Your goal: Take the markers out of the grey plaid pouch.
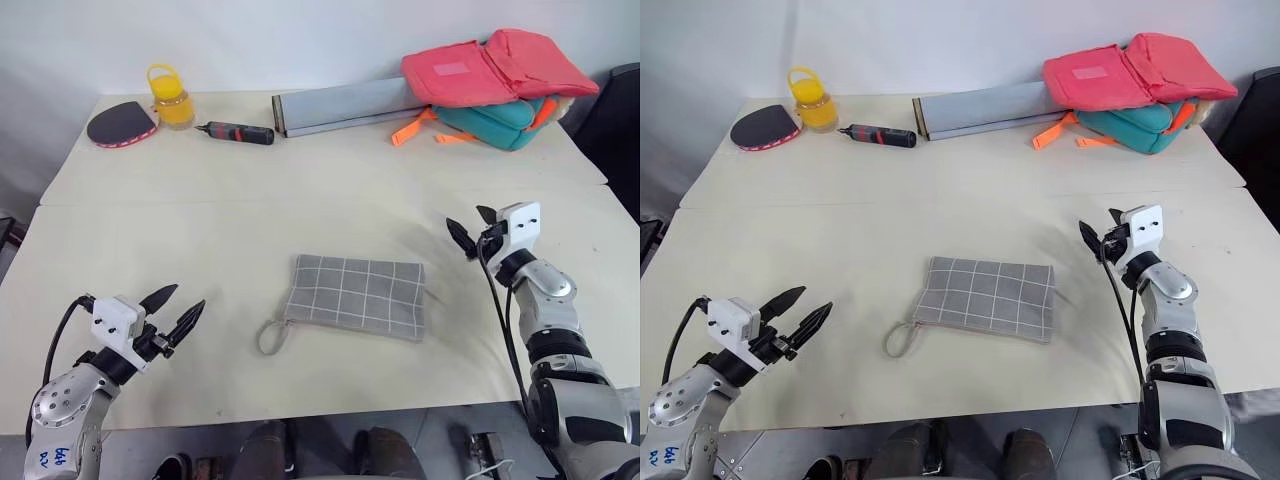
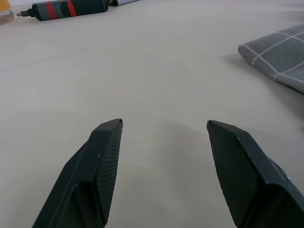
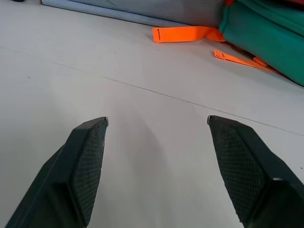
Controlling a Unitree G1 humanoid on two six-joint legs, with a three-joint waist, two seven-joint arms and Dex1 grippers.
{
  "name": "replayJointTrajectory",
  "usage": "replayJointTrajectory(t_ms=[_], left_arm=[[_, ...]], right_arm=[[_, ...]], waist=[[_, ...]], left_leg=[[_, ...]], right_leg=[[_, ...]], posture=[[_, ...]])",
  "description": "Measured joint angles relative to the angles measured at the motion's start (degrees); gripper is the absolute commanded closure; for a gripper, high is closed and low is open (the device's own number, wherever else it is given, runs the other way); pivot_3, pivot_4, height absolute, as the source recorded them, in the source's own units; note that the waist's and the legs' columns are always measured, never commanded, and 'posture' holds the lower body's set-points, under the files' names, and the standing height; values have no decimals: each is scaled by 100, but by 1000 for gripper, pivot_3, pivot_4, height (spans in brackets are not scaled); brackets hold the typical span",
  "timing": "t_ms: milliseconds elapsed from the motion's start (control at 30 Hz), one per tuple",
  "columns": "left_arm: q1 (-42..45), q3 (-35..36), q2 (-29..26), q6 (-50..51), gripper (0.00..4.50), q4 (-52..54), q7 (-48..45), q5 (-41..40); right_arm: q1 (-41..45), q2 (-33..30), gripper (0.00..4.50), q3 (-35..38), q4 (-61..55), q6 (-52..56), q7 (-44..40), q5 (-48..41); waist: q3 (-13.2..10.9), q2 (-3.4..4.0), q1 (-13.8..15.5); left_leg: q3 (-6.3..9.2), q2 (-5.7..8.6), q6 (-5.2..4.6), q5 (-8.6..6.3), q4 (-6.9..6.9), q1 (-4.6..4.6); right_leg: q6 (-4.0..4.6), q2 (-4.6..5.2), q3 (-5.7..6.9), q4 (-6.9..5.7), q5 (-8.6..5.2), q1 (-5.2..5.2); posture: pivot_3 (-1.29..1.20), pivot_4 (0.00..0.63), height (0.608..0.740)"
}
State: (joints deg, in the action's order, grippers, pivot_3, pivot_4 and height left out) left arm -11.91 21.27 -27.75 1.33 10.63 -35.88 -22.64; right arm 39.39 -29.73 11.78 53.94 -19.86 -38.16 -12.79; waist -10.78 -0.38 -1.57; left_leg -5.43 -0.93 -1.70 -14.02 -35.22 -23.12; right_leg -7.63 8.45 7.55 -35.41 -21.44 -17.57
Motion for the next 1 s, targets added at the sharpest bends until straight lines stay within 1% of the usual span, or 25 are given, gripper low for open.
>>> replayJointTrajectory(t_ms=[200, 233, 300, 400, 467, 567, 633, 700, 800, 900, 1000], left_arm=[[-19, -104, -5, -14, 1490, 87, -83, 33], [-23, -116, -7, -15, 1463, 117, -162, 12], [-13, -115, -28, -85, 1457, 128, -342, -67], [75, -128, -58, -398, 1457, 109, -566, -51], [291, -228, -110, -791, 1457, -48, -550, 292], [604, -428, -209, -1366, 1457, -298, -562, 737], [881, -603, -284, -1869, 1457, -652, -554, 1106], [1372, -934, -453, -2570, 1457, -1333, -521, 1733], [2013, -1392, -496, -3545, 1457, -2196, -401, 2427], [2662, -1853, -475, -4399, 1457, -3105, -141, 3056], [3276, -2239, -380, -4988, 1457, -3738, 81, 3413]], right_arm=[[-85, -2, 1011, -1, -341, 166, -88, -20], [-161, -2, 1176, -2, -559, 280, -195, -84], [-357, 1, 1602, -1, -1122, 667, -590, -404], [-767, -13, 2624, -43, -2224, 1331, -1241, -900], [-1236, -141, 3389, -276, -3217, 1939, -1805, -1234], [-1722, -316, 4462, -608, -4194, 2676, -2362, -1521], [-1908, -560, 4462, -811, -4470, 2838, -2605, -1409], [-1911, -708, 4462, -1021, -4273, 2514, -2591, -906], [-1848, -717, 4462, -1252, -3675, 1861, -2484, -284], [-1726, -695, 4462, -1396, -3406, 1304, -2485, 10], [-1705, -606, 4462, -1416, -3296, 966, -2459, 164]], waist=[[0, 0, -3], [0, 0, -1], [0, 1, 3], [0, 1, 14], [0, 2, 52], [0, 2, 82], [0, 3, 116], [2, 2, 171], [3, 1, 163], [4, -1, 150], [7, -7, 144]], left_leg=[[0, 0, 0, 0, 0, 0], [0, -1, 0, 0, 1, 0], [1, -1, 0, 0, 1, -2], [4, -1, -1, -2, 1, -3], [8, -1, -3, -4, 1, -4], [0, 0, -4, -8, 1, -4], [-3, 1, -5, -9, 1, -3], [-3, 3, 0, -6, 1, -2], [-17, 8, -5, -5, 1, -3], [-15, 6, -5, -3, 1, -1], [-14, 6, -5, -2, 0, 1]], right_leg=[[0, 0, -2, 0, 0, 0], [0, 1, -3, 0, 0, 0], [0, 2, -7, 2, 0, 0], [0, 5, -9, 5, 0, 0], [0, 8, -8, 7, 0, 1], [0, 7, -1, 16, 0, 0], [0, 7, 5, 35, 0, -2], [0, 3, 15, 32, 0, -5], [-2, 4, 18, 29, 1, -11], [-4, 2, 23, -4, 2, -12], [-4, 2, 24, -10, 2, -11]], posture=[[0, 150, 740], [0, 150, 740], [0, 150, 740], [0, 150, 740], [0, 150, 740], [0, 150, 740], [0, 150, 740], [0, 150, 740], [0, 150, 740], [0, 150, 740], [0, 150, 740]])
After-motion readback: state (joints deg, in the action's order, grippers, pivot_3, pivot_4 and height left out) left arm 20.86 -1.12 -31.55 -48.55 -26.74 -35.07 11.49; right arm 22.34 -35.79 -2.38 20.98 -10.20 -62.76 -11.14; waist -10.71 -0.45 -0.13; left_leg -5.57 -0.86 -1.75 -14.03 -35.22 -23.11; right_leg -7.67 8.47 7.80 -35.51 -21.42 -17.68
